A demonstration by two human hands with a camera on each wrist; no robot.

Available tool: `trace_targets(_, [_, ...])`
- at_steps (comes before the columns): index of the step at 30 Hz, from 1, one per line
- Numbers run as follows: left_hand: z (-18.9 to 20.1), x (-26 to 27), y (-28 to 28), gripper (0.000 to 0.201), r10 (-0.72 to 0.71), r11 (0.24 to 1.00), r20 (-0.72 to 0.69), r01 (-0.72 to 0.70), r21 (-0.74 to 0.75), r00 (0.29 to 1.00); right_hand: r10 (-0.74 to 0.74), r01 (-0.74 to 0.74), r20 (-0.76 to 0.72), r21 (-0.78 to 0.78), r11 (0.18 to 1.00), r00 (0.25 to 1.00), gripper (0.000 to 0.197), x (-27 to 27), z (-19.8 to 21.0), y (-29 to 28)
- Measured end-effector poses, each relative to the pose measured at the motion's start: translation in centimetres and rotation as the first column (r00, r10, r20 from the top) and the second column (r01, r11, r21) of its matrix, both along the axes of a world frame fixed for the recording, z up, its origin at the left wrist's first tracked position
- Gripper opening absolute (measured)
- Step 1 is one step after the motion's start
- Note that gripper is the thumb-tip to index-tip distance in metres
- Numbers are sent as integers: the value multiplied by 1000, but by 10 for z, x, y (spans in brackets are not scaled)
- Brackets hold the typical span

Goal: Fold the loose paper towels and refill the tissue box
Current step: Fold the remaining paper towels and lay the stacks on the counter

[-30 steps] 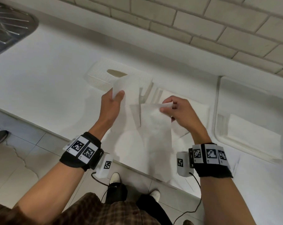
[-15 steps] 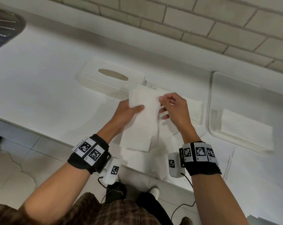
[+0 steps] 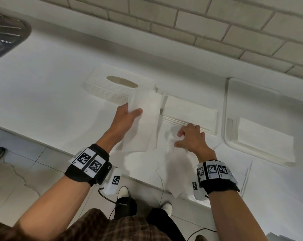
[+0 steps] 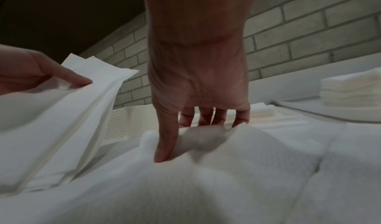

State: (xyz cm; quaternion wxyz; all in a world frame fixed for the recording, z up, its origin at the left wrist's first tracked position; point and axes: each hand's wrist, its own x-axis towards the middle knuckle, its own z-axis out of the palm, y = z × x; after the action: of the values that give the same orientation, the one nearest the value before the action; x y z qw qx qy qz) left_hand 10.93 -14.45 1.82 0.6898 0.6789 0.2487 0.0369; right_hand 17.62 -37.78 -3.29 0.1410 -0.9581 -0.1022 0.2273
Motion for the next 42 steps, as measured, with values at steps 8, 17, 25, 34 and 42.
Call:
trace_targets(8, [1,-1,-3,23,7,1000,37,-8,30,999,48,-47,-44,18,999,998,51,2,11,4])
trace_targets(17, [9,5,-30,12,-142,990,126,139,36,982,129,-154,86,490,858,988,15,1,116,24])
trace_targets(25, [17,2,-37,38,-260,937,169,291,-192,951,-47,-177,339,599,781,940,15,5,131,51])
trace_targets(34, [16,-2,-26,25,-202,964,240,237,-123,949,-62,324,-338,813,484,939,41,-16,76,41])
trace_targets(42, [12,-5,-21,25,-212,964,259,245,-104,942,-100,299,-283,872,387,954,30,-23,74,44])
